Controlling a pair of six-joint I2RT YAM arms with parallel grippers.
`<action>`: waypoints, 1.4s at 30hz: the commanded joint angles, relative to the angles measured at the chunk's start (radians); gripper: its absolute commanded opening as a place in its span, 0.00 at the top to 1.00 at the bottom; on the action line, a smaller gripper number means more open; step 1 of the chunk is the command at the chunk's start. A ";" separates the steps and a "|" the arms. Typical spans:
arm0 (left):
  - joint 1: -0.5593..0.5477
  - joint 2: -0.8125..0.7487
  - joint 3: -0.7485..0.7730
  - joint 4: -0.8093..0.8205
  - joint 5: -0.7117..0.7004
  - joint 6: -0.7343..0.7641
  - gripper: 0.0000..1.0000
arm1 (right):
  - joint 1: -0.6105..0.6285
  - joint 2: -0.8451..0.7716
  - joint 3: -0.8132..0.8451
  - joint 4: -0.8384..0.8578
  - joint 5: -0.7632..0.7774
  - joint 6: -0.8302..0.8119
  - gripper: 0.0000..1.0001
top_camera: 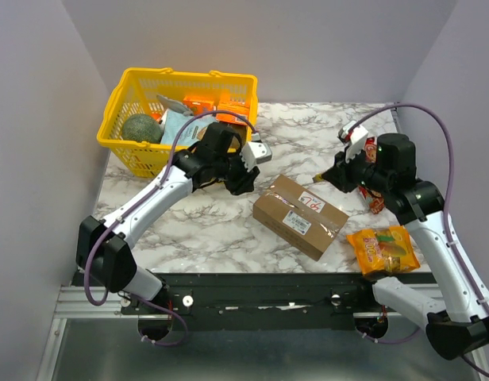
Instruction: Unpack the express box
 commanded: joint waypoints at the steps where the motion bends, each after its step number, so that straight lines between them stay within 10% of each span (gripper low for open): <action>1: -0.010 -0.003 -0.035 -0.099 0.005 0.209 0.54 | -0.004 -0.060 -0.065 0.161 0.042 -0.056 1.00; 9: -0.091 -0.185 -0.288 0.177 0.027 0.536 0.42 | -0.004 0.093 0.022 0.203 -0.037 -0.142 1.00; 22: -0.105 -0.146 -0.579 0.768 -0.015 0.429 0.39 | 0.013 0.290 0.144 0.160 -0.005 0.125 1.00; 25: -0.121 -0.147 -0.644 0.864 0.008 0.433 0.39 | 0.019 0.302 0.155 0.129 -0.265 0.026 1.00; 33: -0.148 -0.137 -0.710 0.926 0.021 0.588 0.39 | 0.248 0.293 0.070 0.265 0.298 0.013 1.00; 42: -0.194 -0.088 -0.788 1.027 -0.030 0.671 0.39 | 0.319 0.334 -0.036 0.407 0.377 0.056 1.00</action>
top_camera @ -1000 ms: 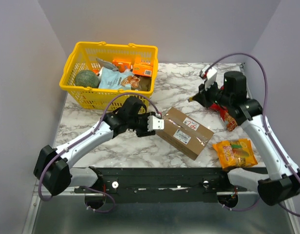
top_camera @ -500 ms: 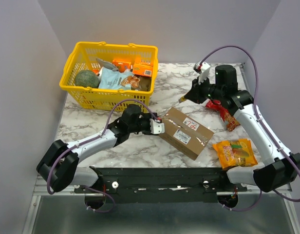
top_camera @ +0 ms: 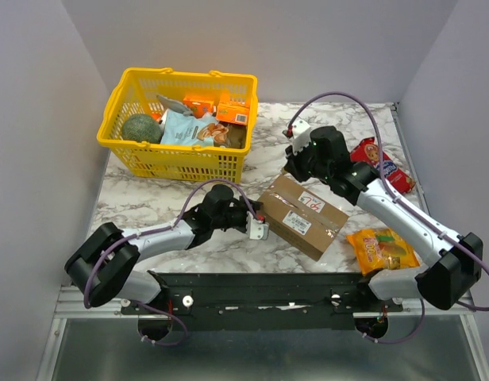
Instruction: Unpack the express box
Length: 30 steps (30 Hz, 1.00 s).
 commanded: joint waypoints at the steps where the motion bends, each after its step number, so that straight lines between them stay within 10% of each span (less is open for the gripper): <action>1: -0.028 0.023 -0.046 0.099 -0.015 0.076 0.39 | 0.032 0.009 -0.064 0.126 0.062 0.014 1.00; 30: -0.052 0.083 -0.061 0.041 -0.044 0.075 0.46 | 0.151 0.043 -0.116 0.148 0.118 0.021 1.00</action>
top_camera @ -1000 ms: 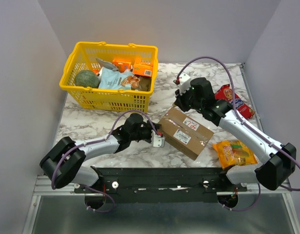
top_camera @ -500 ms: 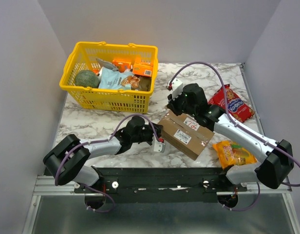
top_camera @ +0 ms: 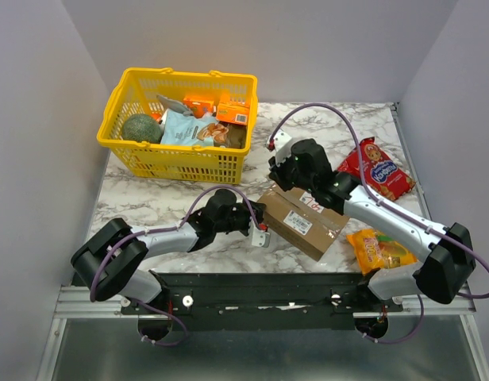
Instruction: Unpack the express box
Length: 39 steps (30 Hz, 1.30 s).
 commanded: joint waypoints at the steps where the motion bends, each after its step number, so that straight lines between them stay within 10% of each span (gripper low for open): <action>1: -0.011 0.024 -0.012 -0.071 -0.006 -0.044 0.46 | 0.015 -0.001 -0.021 -0.028 0.026 0.007 0.99; 39: -0.016 0.027 -0.025 -0.080 -0.014 -0.073 0.48 | 0.017 0.022 -0.013 -0.033 0.000 0.050 1.00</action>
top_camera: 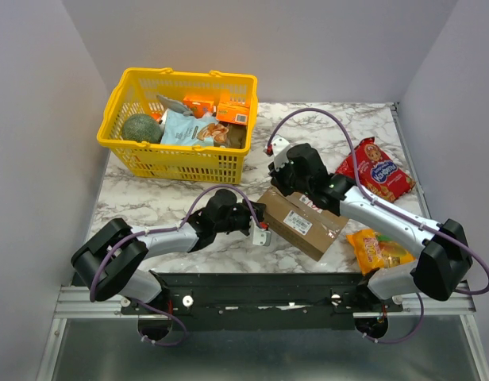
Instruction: Unpack the express box
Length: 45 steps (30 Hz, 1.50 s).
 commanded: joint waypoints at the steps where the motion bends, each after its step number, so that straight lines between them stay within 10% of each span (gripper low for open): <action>1: -0.010 0.026 -0.025 -0.089 0.004 -0.035 0.48 | 0.010 -0.008 0.023 -0.009 -0.023 0.019 1.00; 45: -0.025 0.024 -0.037 -0.091 -0.019 -0.096 0.51 | 0.010 -0.060 -0.046 -0.110 -0.040 -0.043 1.00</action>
